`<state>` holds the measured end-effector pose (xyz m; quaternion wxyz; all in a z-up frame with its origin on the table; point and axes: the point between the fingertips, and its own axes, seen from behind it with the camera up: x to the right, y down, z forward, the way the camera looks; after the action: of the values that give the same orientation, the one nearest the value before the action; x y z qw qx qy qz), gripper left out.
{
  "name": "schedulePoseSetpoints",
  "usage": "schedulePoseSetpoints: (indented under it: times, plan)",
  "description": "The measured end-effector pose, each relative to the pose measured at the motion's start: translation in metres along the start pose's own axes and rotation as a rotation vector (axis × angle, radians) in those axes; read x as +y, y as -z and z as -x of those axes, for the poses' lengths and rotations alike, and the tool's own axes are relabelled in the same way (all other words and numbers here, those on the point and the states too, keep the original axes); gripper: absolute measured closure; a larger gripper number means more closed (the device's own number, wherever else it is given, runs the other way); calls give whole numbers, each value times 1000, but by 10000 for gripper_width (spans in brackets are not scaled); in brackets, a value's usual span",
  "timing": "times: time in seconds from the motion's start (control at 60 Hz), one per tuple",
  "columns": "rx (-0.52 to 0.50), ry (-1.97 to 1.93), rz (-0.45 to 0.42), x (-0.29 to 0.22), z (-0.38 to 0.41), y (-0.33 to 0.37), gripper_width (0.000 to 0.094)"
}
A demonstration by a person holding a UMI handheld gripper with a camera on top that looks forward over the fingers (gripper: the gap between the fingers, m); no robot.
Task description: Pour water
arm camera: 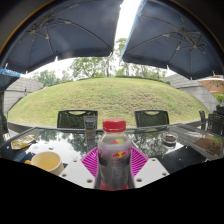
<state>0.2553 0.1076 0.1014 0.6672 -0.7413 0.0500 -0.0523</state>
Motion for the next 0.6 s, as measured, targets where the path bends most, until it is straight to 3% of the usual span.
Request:
schedulePoseSetpoints:
  times: [0.117, 0.25, 0.333, 0.6]
  plan:
    - [-10, 0, -19, 0, 1, -1, 550]
    - [-8, -3, 36, 3, 3, -3, 393]
    - [20, -25, 124, 16, -2, 6, 98]
    - [-36, 58, 83, 0, 41, 114, 104]
